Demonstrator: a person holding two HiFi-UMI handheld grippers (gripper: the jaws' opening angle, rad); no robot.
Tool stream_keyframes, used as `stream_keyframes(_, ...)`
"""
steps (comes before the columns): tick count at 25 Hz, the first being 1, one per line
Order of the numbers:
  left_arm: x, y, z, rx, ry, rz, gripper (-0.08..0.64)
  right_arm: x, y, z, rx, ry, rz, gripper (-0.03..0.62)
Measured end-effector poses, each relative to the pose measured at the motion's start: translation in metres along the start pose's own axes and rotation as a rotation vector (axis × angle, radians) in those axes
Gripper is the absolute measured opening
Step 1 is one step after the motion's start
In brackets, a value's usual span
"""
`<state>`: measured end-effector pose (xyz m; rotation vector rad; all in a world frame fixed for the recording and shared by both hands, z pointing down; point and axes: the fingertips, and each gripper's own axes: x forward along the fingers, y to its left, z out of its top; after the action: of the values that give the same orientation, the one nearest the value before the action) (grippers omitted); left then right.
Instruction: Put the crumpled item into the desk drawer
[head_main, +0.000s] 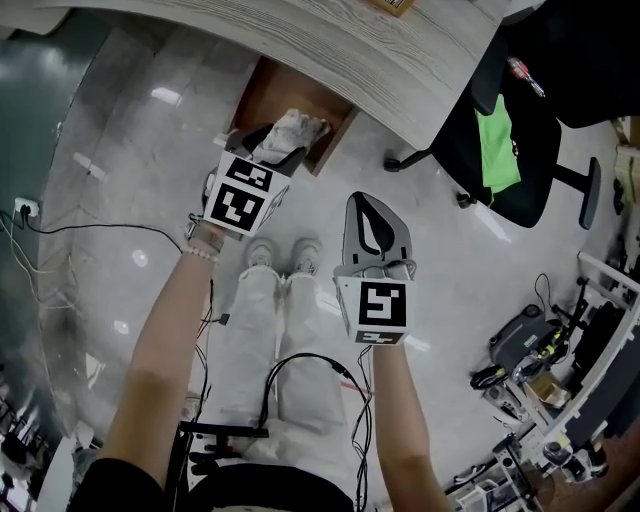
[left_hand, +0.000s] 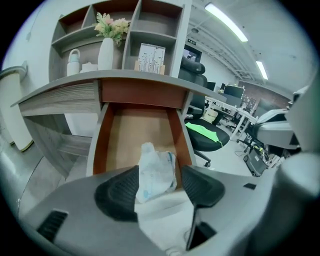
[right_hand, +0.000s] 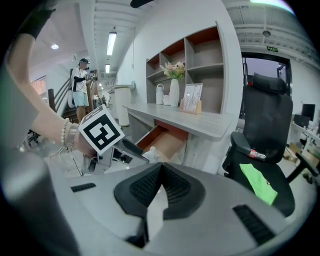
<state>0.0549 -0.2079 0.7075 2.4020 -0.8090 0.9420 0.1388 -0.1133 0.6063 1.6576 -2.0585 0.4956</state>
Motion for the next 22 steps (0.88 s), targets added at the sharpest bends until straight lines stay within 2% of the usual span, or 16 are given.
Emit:
stream_keyframes(4,-0.017,0.007,-0.004,-0.058,-0.032,0.037,0.262,-0.001,0.003,0.004,-0.013,-0.004,0.004,0.003)
stream_keyframes(8,-0.043,0.008,-0.004,-0.075,-0.078,0.092,0.095,-0.006,0.008,0.012,-0.021,-0.010,0.011,0.003)
stream_keyframes(12,-0.070,0.001,0.000,-0.067,-0.108,0.124,0.018,-0.015,0.012,0.024,-0.024,-0.016,0.014,0.003)
stream_keyframes(22,-0.153,-0.037,0.044,0.029,-0.187,0.104,0.011,-0.056,0.022,0.072,-0.054,-0.058,0.029,0.003)
